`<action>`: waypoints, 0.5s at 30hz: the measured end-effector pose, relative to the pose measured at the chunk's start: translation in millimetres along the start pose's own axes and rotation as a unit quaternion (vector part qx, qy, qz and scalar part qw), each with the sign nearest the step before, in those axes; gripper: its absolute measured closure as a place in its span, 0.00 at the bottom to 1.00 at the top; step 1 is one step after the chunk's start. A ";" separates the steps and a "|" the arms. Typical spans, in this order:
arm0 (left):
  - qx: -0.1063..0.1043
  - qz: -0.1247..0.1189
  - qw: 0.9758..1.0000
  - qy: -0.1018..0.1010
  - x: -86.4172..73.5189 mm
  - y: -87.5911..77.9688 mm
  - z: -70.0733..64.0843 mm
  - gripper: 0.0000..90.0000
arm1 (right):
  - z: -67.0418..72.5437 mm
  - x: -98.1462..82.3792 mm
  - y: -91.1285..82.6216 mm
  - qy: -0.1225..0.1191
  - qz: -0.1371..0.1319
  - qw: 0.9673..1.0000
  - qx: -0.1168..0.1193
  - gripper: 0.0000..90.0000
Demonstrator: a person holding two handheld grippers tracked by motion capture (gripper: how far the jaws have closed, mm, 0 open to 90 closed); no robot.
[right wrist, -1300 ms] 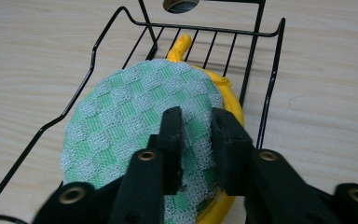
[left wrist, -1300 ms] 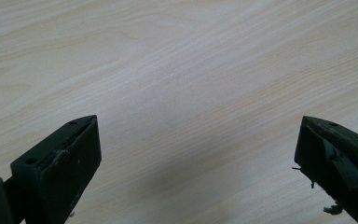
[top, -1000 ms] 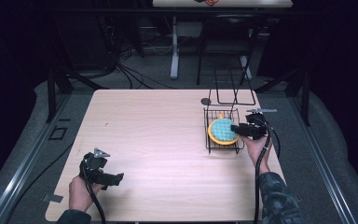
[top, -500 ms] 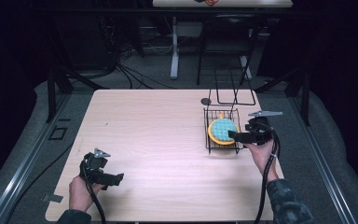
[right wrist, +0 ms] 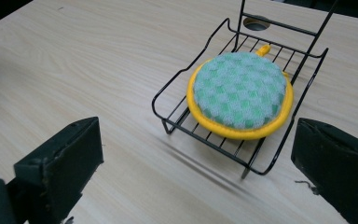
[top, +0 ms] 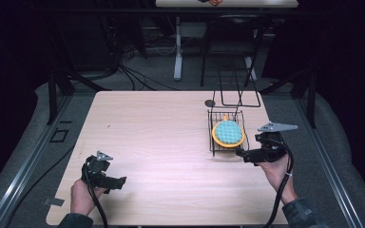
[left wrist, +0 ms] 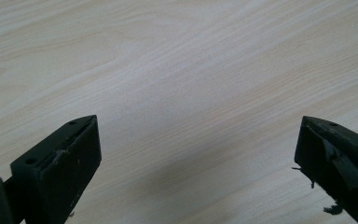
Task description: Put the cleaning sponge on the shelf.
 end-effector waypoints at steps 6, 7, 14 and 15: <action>0.000 0.000 1.000 0.000 0.0 0.1 -0.5 0.01 | 3.3 -12.6 -17.4 0.000 0.001 1.000 0.001 0.00; 0.000 0.001 1.000 0.000 -0.1 0.0 -0.6 0.01 | 3.6 -15.0 -20.1 -0.002 -0.001 1.000 0.002 0.00; 0.000 0.000 1.000 0.000 0.0 0.4 -1.0 0.01 | 7.8 -36.6 -33.5 -0.001 0.006 1.000 0.006 0.00; 0.000 0.001 1.000 0.000 0.0 0.4 -1.1 0.01 | 8.2 -40.4 -34.6 0.001 0.008 1.000 0.005 0.00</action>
Point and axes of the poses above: each handheld gripper's, and its own axes: y roughly forward along the jaws, x roughly out of its top, z roughly to its left, the point moved 5 cm from there along y, roughly forward along the jaws, and after that the axes turned 1 degree about x, right-handed, at the moved point
